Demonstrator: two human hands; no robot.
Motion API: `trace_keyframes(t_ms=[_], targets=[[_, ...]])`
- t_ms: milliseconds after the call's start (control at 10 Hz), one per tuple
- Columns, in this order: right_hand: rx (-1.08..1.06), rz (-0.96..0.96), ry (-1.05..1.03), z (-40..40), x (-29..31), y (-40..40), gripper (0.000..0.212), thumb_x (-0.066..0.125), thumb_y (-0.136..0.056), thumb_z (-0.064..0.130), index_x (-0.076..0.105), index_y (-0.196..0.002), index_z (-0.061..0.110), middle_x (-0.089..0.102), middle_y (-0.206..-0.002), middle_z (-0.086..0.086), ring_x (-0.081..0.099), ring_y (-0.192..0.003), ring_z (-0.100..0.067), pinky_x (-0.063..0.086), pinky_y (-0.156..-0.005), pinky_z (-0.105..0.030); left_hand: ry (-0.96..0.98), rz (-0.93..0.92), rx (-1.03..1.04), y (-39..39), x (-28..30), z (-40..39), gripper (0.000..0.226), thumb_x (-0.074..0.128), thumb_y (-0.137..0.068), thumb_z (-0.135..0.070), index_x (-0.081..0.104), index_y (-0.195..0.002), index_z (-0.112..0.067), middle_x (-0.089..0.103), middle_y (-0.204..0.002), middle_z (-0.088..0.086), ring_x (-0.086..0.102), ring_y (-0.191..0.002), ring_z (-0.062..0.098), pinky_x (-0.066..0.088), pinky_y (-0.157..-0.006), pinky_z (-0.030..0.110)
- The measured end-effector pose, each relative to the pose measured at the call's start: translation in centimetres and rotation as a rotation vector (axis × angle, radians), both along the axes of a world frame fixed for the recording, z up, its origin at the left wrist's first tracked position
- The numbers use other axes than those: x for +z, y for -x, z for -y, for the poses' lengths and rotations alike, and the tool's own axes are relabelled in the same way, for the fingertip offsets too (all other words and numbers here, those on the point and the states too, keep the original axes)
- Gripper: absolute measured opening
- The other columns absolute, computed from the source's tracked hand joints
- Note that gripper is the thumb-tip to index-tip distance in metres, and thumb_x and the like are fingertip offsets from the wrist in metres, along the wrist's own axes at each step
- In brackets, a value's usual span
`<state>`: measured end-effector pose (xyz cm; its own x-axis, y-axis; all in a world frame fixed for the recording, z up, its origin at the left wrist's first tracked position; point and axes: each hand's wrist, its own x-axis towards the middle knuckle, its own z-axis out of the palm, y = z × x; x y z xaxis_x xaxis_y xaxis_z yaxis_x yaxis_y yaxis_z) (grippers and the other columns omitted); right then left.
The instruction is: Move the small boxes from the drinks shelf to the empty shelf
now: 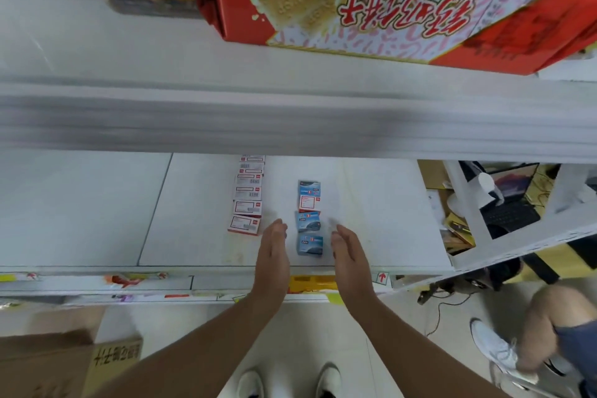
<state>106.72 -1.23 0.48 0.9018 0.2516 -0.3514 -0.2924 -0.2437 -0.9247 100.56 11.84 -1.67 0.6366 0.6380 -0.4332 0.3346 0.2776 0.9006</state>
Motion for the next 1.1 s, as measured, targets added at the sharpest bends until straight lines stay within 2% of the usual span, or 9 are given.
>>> trace_keyframes(t_ms=[100, 200, 300, 400, 600, 700, 900, 1000, 1100], targets=[[-0.027, -0.112, -0.134, -0.9, -1.1, 0.9, 0.034, 0.044, -0.115, 0.031, 0.055, -0.147, 0.034, 0.065, -0.139, 0.014, 0.063, -0.122, 0.005, 0.053, -0.094, -0.016, 0.131, 0.039, 0.019, -0.9, 0.2, 1.5, 0.044, 0.030, -0.117, -0.046, 0.050, -0.153, -0.030, 0.058, -0.152, -0.009, 0.054, -0.137, 0.000, 0.037, -0.113, 0.019], [-0.001, -0.141, -0.176, -2.1, -1.5, 1.1, 0.031, 0.037, -0.117, 0.027, 0.052, -0.141, 0.039, 0.064, -0.135, 0.021, 0.063, -0.117, 0.009, 0.051, -0.090, -0.011, 0.192, 0.088, 0.010, -1.8, 0.1, 2.1, 0.035, 0.029, -0.119, -0.043, 0.051, -0.143, -0.031, 0.064, -0.127, -0.022, 0.064, -0.105, -0.021, 0.046, -0.084, 0.001], [0.024, -0.133, -0.233, -3.1, -2.0, 1.0, 0.040, 0.033, -0.117, 0.025, 0.046, -0.155, 0.030, 0.060, -0.143, 0.016, 0.062, -0.118, 0.012, 0.049, -0.091, -0.009, 0.235, 0.113, 0.013, -2.9, -0.3, 2.2, 0.047, 0.035, -0.116, -0.052, 0.064, -0.143, -0.026, 0.076, -0.129, -0.006, 0.073, -0.117, 0.007, 0.057, -0.103, 0.029], [0.036, -0.117, -0.289, -3.9, -2.1, 0.2, 0.044, 0.032, -0.118, 0.028, 0.039, -0.161, 0.027, 0.058, -0.147, 0.011, 0.062, -0.119, 0.012, 0.050, -0.090, -0.008, 0.282, 0.143, 0.042, -4.0, -0.4, 2.3, 0.051, 0.038, -0.114, -0.055, 0.068, -0.142, -0.023, 0.077, -0.130, 0.004, 0.073, -0.122, 0.022, 0.054, -0.110, 0.046], [-0.006, -0.124, -0.328, -5.1, -2.5, -2.8, 0.043, 0.033, -0.117, 0.028, 0.046, -0.157, 0.020, 0.064, -0.142, 0.000, 0.067, -0.121, -0.001, 0.053, -0.087, -0.012, 0.287, 0.179, 0.021, -6.8, -0.7, 1.5, 0.051, 0.038, -0.115, -0.050, 0.068, -0.142, -0.019, 0.077, -0.129, 0.007, 0.075, -0.119, 0.022, 0.060, -0.102, 0.038], [0.011, -0.124, -0.305, -5.5, -2.9, -4.3, 0.042, 0.033, -0.117, 0.033, 0.052, -0.153, 0.019, 0.068, -0.137, -0.003, 0.068, -0.119, -0.003, 0.055, -0.098, -0.021, 0.248, 0.186, 0.019, -8.0, -0.9, 1.1, 0.048, 0.036, -0.117, -0.043, 0.066, -0.141, -0.016, 0.076, -0.127, 0.010, 0.075, -0.115, 0.021, 0.061, -0.087, 0.025], [0.041, -0.138, -0.267, -6.3, -2.7, -6.3, 0.055, 0.038, -0.109, 0.047, 0.048, -0.156, 0.022, 0.065, -0.143, -0.006, 0.065, -0.129, -0.014, 0.051, -0.113, -0.037, 0.218, 0.183, -0.004, -10.3, -1.1, -0.2, 0.049, 0.034, -0.116, -0.044, 0.067, -0.140, -0.016, 0.077, -0.125, 0.010, 0.076, -0.112, 0.020, 0.059, -0.082, 0.021], [0.072, -0.120, -0.185, -5.8, -1.7, -6.3, 0.049, 0.033, -0.113, 0.044, 0.049, -0.155, 0.022, 0.065, -0.141, -0.004, 0.065, -0.125, -0.009, 0.050, -0.113, -0.035, 0.178, 0.153, -0.031, -10.4, -0.4, -0.5, 0.050, 0.033, -0.116, -0.046, 0.068, -0.138, -0.018, 0.077, -0.123, 0.008, 0.076, -0.112, 0.020, 0.057, -0.080, 0.019], [0.093, -0.046, -0.134, -4.5, 0.2, -6.1, 0.037, 0.028, -0.117, 0.038, 0.053, -0.140, 0.024, 0.065, -0.124, 0.014, 0.062, -0.101, 0.019, 0.047, -0.104, -0.011, 0.131, 0.113, -0.028, -9.3, 0.2, -1.1, 0.040, 0.034, -0.117, -0.041, 0.063, -0.134, -0.020, 0.072, -0.124, 0.005, 0.071, -0.109, 0.015, 0.053, -0.073, 0.010]])
